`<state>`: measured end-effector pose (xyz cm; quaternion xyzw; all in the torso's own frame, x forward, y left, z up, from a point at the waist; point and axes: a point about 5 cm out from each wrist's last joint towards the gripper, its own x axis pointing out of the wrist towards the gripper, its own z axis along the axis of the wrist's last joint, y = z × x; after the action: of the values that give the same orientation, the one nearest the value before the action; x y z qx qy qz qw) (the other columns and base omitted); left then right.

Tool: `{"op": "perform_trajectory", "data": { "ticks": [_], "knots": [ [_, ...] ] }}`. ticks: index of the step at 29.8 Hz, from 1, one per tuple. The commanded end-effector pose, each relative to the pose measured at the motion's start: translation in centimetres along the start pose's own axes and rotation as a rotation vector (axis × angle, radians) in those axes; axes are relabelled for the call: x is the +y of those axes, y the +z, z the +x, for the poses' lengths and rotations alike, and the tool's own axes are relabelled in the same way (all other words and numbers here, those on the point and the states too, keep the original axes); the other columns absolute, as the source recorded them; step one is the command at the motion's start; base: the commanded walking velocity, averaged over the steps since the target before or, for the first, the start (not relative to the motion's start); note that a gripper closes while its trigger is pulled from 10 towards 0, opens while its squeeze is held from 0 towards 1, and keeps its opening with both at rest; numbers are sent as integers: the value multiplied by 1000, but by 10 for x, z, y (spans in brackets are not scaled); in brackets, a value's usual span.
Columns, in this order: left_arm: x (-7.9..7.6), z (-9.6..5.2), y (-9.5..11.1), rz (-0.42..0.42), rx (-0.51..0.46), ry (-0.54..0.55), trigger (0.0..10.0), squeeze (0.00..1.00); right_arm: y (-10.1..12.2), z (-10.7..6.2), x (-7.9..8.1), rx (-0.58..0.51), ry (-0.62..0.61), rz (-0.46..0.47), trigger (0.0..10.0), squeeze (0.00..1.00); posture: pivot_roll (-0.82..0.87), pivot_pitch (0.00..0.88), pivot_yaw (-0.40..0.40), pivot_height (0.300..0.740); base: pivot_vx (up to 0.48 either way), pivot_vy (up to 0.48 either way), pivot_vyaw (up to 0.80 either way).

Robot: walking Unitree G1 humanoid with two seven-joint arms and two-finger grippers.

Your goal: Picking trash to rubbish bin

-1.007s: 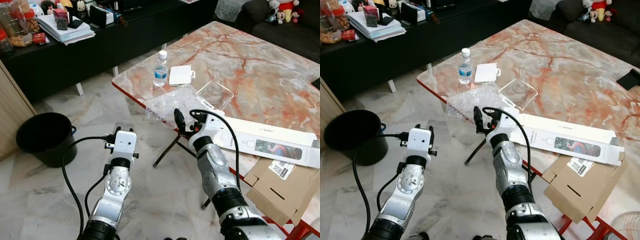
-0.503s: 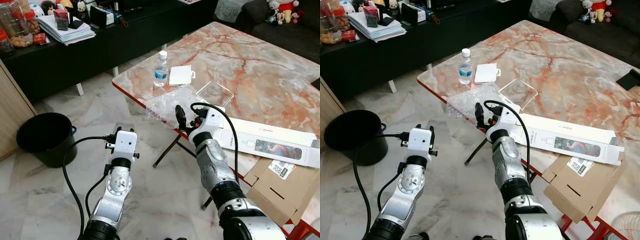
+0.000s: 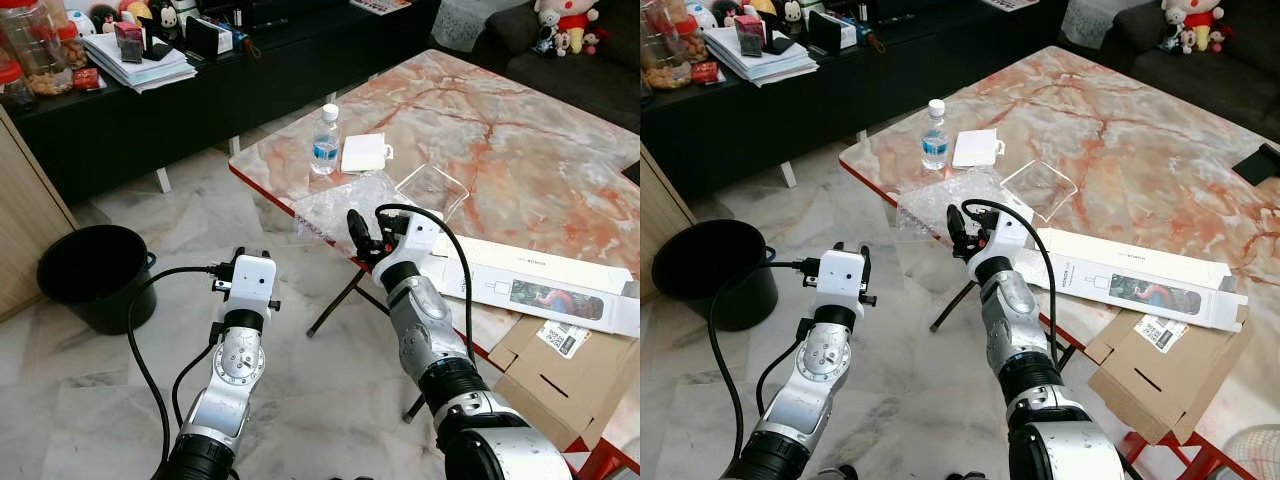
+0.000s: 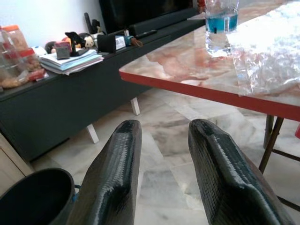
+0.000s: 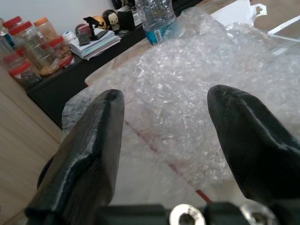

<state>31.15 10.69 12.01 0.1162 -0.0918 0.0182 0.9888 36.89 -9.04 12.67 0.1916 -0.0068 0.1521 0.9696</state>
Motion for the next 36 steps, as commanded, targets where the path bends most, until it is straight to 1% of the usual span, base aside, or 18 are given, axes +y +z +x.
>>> {"op": "perform_trajectory", "data": {
  "ticks": [1,16,19,21,23,24,31,36],
  "knots": [
    [-5,0,0,-6,1,-12,10000,0,1,1,-1,-3,-5,-5,0,0,75,106,-146,740,0,0,0],
    [-5,-1,0,-2,3,-7,10000,0,0,-1,-6,3,-30,-8,0,0,74,136,-149,740,0,0,0],
    [-4,-3,0,8,3,-6,10000,0,-2,-3,-9,10,-64,-27,0,0,74,146,-149,740,0,0,0],
    [-4,-3,0,8,4,-6,10000,0,-3,-4,-11,11,-76,-23,0,0,73,149,-149,740,0,0,0],
    [-5,-4,0,13,7,-7,10000,0,-3,-5,-14,14,-99,-53,0,0,71,154,-149,740,0,0,0],
    [-5,-5,-1,15,8,-9,10000,0,-3,-5,-14,13,-102,-45,0,0,70,158,-149,740,0,0,0],
    [-5,-5,-1,15,12,-13,10000,0,-3,-5,-13,10,-94,-38,0,0,67,159,-147,740,0,0,0],
    [-5,-4,-2,13,13,-16,10000,0,-2,-3,-8,8,-34,-30,0,0,64,155,-145,740,0,0,0]
  ]
}}
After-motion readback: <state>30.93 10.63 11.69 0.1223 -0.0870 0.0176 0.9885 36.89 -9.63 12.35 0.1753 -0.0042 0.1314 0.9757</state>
